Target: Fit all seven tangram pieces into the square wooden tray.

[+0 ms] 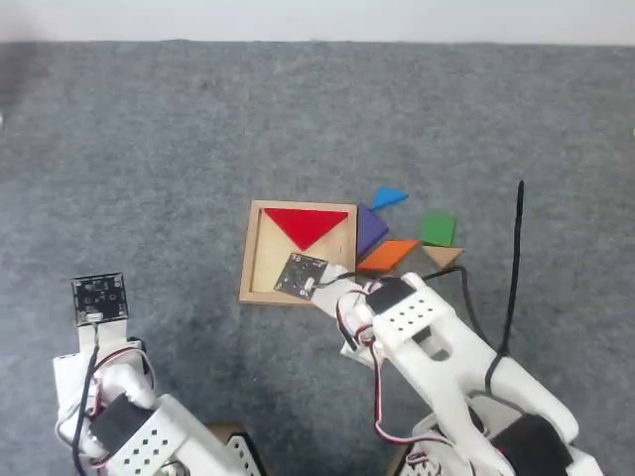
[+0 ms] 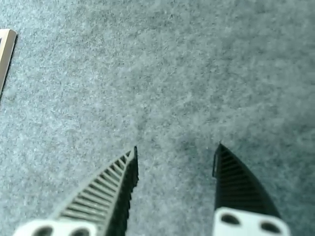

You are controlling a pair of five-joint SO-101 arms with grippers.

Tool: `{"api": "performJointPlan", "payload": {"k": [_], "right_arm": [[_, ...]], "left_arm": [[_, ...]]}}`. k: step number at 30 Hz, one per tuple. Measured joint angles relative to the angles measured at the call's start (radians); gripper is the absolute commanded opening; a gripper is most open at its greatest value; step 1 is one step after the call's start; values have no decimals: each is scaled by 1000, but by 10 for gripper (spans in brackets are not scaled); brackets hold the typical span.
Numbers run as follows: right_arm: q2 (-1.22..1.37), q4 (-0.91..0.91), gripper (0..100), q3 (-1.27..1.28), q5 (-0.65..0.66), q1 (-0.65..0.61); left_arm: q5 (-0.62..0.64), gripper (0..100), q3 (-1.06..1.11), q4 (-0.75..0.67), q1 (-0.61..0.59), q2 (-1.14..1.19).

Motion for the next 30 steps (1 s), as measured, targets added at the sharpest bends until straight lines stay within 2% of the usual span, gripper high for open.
{"api": "performJointPlan", "payload": {"k": [15,24,30], "right_arm": [[-11,17,269,12,21,-5],[-11,110,444,-3,-2,-15],[-11,118,445,-15,-29,-20]], "left_arm": [[0,240,0,0,0,0],[0,240,0,0,0,0],[0,240,0,0,0,0]]}}
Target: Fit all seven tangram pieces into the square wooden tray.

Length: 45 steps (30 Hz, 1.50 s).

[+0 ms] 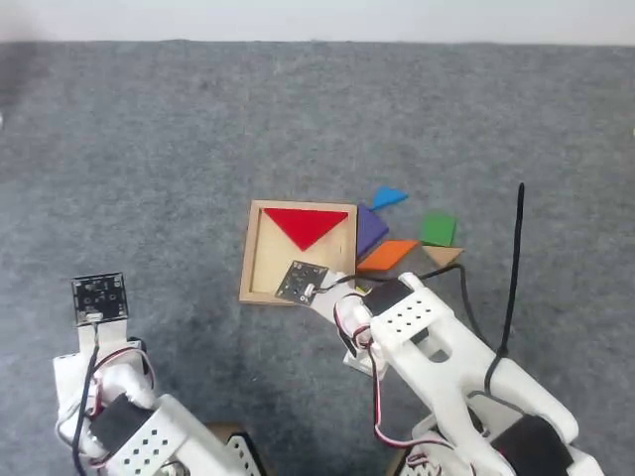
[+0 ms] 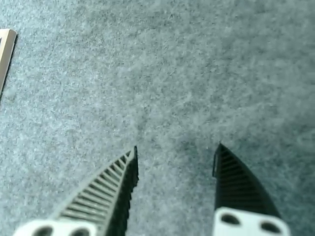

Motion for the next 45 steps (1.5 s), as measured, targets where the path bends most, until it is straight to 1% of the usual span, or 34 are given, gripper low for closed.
{"api": "performJointPlan", "payload": {"k": [8,15,21,28,30,36,39,41,45], "right_arm": [[0,-38,445,0,-118,-2],[41,-40,445,0,-129,-2],[155,-120,445,-5,-129,-3],[155,-135,438,-5,-209,-3],[157,-135,396,-5,-219,-3],[160,-135,177,-5,-226,-3],[160,-135,93,-12,-226,2],[160,-137,63,-25,-226,8],[160,-141,72,-40,-227,9]], "left_arm": [[0,240,0,0,0,0],[0,240,0,0,0,0],[0,240,0,0,0,0],[0,240,0,0,0,0],[0,240,0,0,0,0],[0,240,0,0,0,0],[0,240,0,0,0,0],[0,240,0,0,0,0],[0,240,0,0,0,0]]}}
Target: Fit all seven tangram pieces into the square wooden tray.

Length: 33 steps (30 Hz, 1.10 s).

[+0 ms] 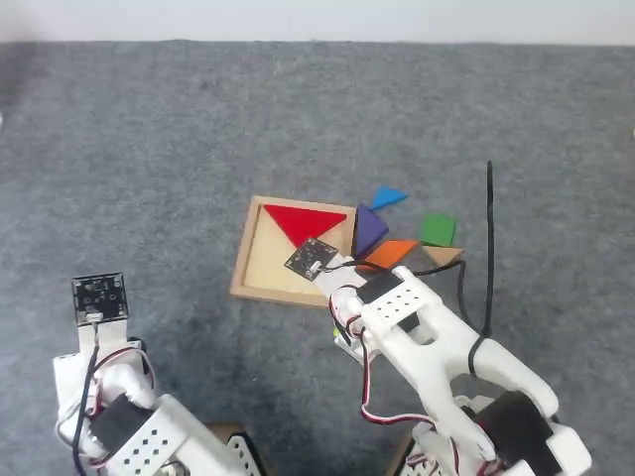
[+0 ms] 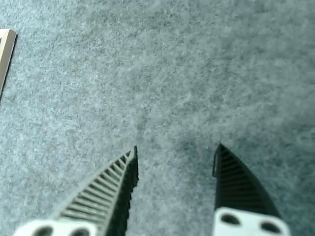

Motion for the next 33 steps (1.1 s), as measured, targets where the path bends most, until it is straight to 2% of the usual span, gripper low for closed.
{"api": "performJointPlan", "payload": {"k": [5,11,16,20,26,33], "right_arm": [[0,-6,73,0,0,5],[-3,66,76,-58,-34,87],[-112,184,210,-132,-34,138],[-170,187,308,-143,-44,89],[-158,153,336,-143,-48,6],[17,-37,336,-143,-160,0]], "left_arm": [[0,240,0,0,0,0],[0,240,0,0,0,0],[0,240,0,0,0,0],[0,240,0,0,0,0],[0,240,0,0,0,0],[0,240,0,0,0,0]]}}
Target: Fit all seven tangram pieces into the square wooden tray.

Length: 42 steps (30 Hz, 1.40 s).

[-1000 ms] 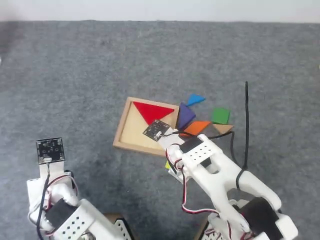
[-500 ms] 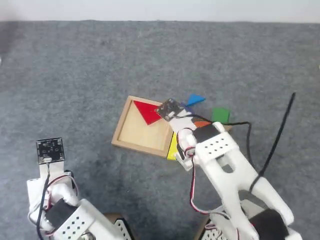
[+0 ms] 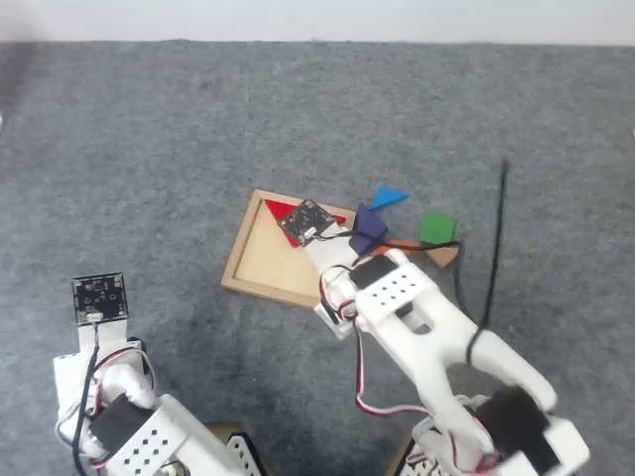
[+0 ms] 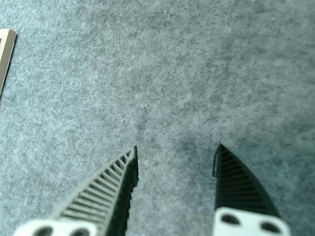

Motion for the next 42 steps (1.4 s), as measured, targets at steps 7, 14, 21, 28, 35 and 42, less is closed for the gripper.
{"api": "performJointPlan", "payload": {"k": [7,14,21,28,35,42], "right_arm": [[147,-40,335,-12,-31,-2],[172,-14,156,-43,-29,-8],[184,-8,13,-68,-28,46],[186,-8,7,-77,-28,166],[187,-8,7,-77,-28,316],[196,-6,17,-147,-28,463]], "left_arm": [[0,240,0,0,0,0],[0,240,0,0,0,0],[0,240,0,0,0,0],[0,240,0,0,0,0],[0,240,0,0,0,0],[0,240,0,0,0,0]]}}
